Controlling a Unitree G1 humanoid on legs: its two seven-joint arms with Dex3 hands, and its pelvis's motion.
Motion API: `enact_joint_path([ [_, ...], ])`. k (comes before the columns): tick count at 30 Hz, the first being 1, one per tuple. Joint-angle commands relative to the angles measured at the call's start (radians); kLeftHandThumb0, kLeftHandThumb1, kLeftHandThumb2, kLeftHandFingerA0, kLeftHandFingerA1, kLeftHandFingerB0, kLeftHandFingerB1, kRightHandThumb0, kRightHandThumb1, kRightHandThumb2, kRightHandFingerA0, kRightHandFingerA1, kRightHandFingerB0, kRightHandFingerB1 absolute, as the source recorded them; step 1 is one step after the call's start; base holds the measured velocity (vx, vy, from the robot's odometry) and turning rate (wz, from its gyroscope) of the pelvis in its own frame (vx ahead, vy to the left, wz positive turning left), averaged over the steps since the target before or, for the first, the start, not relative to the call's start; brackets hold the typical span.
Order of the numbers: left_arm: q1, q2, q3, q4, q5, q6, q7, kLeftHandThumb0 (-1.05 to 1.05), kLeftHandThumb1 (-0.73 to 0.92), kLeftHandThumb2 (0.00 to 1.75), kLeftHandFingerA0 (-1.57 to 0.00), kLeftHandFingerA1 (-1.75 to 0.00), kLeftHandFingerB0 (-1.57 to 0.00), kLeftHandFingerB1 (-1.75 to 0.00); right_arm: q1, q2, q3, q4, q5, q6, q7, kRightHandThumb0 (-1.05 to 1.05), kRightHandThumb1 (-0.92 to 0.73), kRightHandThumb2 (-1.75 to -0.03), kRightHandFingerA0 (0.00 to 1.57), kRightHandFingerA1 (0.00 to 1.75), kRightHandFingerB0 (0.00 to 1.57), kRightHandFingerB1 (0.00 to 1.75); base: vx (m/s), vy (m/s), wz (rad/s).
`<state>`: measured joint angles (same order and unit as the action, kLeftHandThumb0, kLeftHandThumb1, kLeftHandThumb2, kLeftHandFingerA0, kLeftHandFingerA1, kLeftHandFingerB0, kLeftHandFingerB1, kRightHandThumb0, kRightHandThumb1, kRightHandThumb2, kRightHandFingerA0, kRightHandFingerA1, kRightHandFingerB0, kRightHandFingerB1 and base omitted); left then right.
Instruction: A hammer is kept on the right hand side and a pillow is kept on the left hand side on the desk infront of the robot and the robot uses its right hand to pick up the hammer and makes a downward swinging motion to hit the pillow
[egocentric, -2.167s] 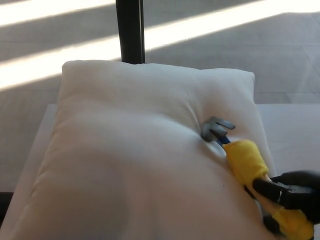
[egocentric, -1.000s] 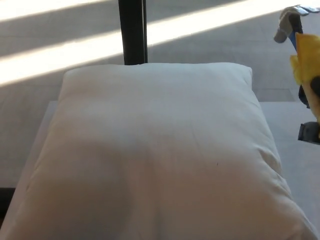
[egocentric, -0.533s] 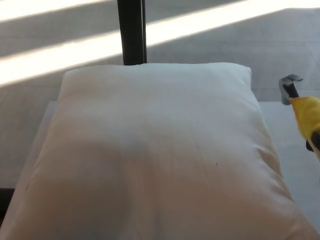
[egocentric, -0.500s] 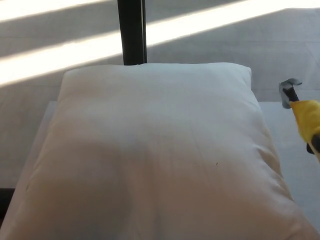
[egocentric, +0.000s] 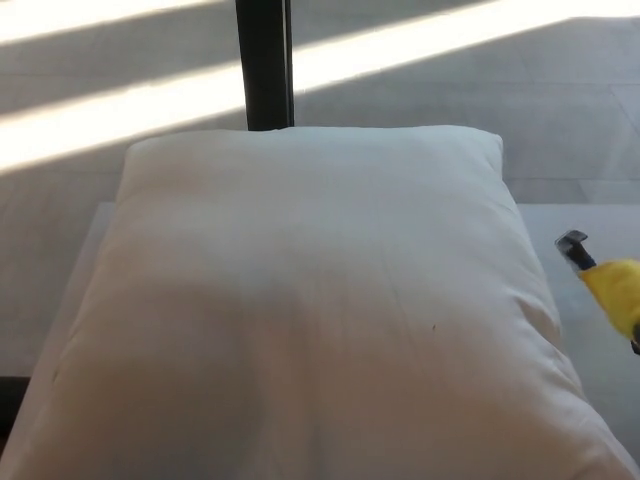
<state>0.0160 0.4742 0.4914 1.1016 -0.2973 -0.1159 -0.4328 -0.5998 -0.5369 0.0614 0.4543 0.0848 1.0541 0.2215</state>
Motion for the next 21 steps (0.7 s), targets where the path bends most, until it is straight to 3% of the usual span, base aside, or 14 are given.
enact_joint_path([
  [1, 0.036, 0.014, 0.027, -0.017, -0.032, 0.012, -0.01, -0.63, 0.78, 0.64, -0.63, -0.55, -0.46, -0.45, 0.086, -0.204, 0.352, 0.06, -0.507, -0.683, -0.365, -0.28, -0.67, -0.69, 0.95, 1.34, 0.84, 0.65, 0.0, 0.0, 0.0],
  [3, 0.032, 0.015, 0.029, -0.007, -0.033, 0.013, -0.013, -0.63, 0.77, 0.64, -0.63, -0.54, -0.45, -0.44, 0.09, -0.204, 0.395, 0.052, -0.526, -0.67, -0.357, -0.3, -0.65, -0.61, 0.91, 1.4, 0.82, 0.61, 0.0, 0.0, 0.0],
  [4, 0.03, 0.014, 0.028, -0.006, -0.033, 0.011, -0.012, -0.64, 0.78, 0.63, -0.62, -0.54, -0.45, -0.45, 0.098, -0.202, 0.402, 0.051, -0.53, -0.681, -0.37, -0.29, -0.65, -0.59, 0.93, 1.43, 0.85, 0.78, 0.0, 0.0, 0.0],
  [5, 0.029, 0.014, 0.028, -0.006, -0.033, 0.011, -0.012, -0.64, 0.78, 0.63, -0.62, -0.54, -0.45, -0.45, 0.098, -0.203, 0.407, 0.053, -0.528, -0.685, -0.375, -0.29, -0.65, -0.59, 0.93, 1.43, 0.85, 0.78, 0.0, 0.0, 0.0],
  [6, 0.03, 0.015, 0.023, -0.004, -0.026, 0.003, -0.01, -0.65, 0.78, 0.63, -0.63, -0.54, -0.46, -0.44, 0.116, -0.206, 0.414, 0.04, -0.533, -0.714, -0.392, -0.28, -0.65, -0.62, 0.95, 1.41, 0.76, 0.61, 0.0, 0.0, 0.0],
  [7, 0.031, 0.017, 0.019, -0.001, -0.021, -0.004, -0.013, -0.66, 0.78, 0.63, -0.62, -0.54, -0.46, -0.44, 0.127, -0.209, 0.424, 0.025, -0.533, -0.726, -0.387, -0.26, -0.63, -0.69, 0.9, 1.49, 0.77, 0.85, 0.0, 0.0, 0.0],
  [8, 0.029, 0.016, 0.023, 0.0, -0.025, 0.002, -0.012, -0.64, 0.78, 0.64, -0.62, -0.52, -0.45, -0.44, 0.128, -0.21, 0.446, 0.013, -0.539, -0.717, -0.365, -0.26, -0.64, -0.68, 0.87, 1.34, 0.74, 0.66, 0.0, 0.0, 0.0],
  [10, 0.025, 0.014, 0.026, -0.011, -0.03, 0.017, 0.0, -0.62, 0.78, 0.63, -0.64, -0.52, -0.47, -0.44, 0.132, -0.208, 0.453, 0.005, -0.534, -0.723, -0.363, -0.26, -0.62, -0.7, 0.86, 1.42, 0.76, 0.78, 0.0, 0.0, 0.0],
  [14, 0.026, 0.019, 0.021, 0.003, -0.024, -0.001, -0.019, -0.64, 0.78, 0.63, -0.61, -0.53, -0.45, -0.44, 0.134, -0.204, 0.455, -0.003, -0.49, -0.728, -0.288, -0.3, -0.64, -0.62, 0.81, 1.42, 0.7, 0.66, 0.0, 0.0, 0.0],
  [15, 0.023, 0.018, 0.022, 0.005, -0.025, 0.003, -0.014, -0.64, 0.77, 0.64, -0.62, -0.52, -0.46, -0.44, 0.138, -0.21, 0.448, -0.005, -0.471, -0.752, -0.259, -0.31, -0.65, -0.6, 0.83, 1.3, 0.52, 0.49, 0.0, 0.0, 0.0],
  [18, 0.02, 0.015, 0.026, 0.003, -0.028, 0.007, -0.003, -0.63, 0.77, 0.63, -0.65, -0.53, -0.47, -0.44, 0.145, -0.23, 0.438, -0.025, -0.432, -0.768, -0.182, -0.45, -0.7, -0.59, 0.78, 0.95, 0.39, 0.4, 0.0, 0.0, 0.0],
  [19, 0.02, 0.016, 0.024, 0.004, -0.026, 0.005, -0.004, -0.64, 0.78, 0.63, -0.64, -0.53, -0.47, -0.44, 0.147, -0.236, 0.439, -0.027, -0.426, -0.774, -0.162, -0.58, -0.71, -0.61, 0.58, 0.8, 0.23, 0.33, 0.0, 0.0, 0.0],
  [20, 0.021, 0.017, 0.021, 0.005, -0.022, 0.001, -0.006, -0.64, 0.78, 0.63, -0.64, -0.53, -0.47, -0.44, 0.15, -0.246, 0.442, -0.03, -0.417, -0.783, -0.132, -0.58, -0.71, -0.61, 0.58, 0.8, 0.23, 0.33, 0.0, 0.0, 0.0],
  [21, 0.02, 0.017, 0.021, 0.006, -0.021, 0.001, -0.002, -0.64, 0.78, 0.63, -0.66, -0.53, -0.48, -0.44, 0.147, -0.254, 0.458, -0.042, -0.426, -0.755, -0.112, -0.77, -0.58, -0.93, 0.17, 0.55, 0.04, 0.28, 0.0, 0.0, 0.0],
])
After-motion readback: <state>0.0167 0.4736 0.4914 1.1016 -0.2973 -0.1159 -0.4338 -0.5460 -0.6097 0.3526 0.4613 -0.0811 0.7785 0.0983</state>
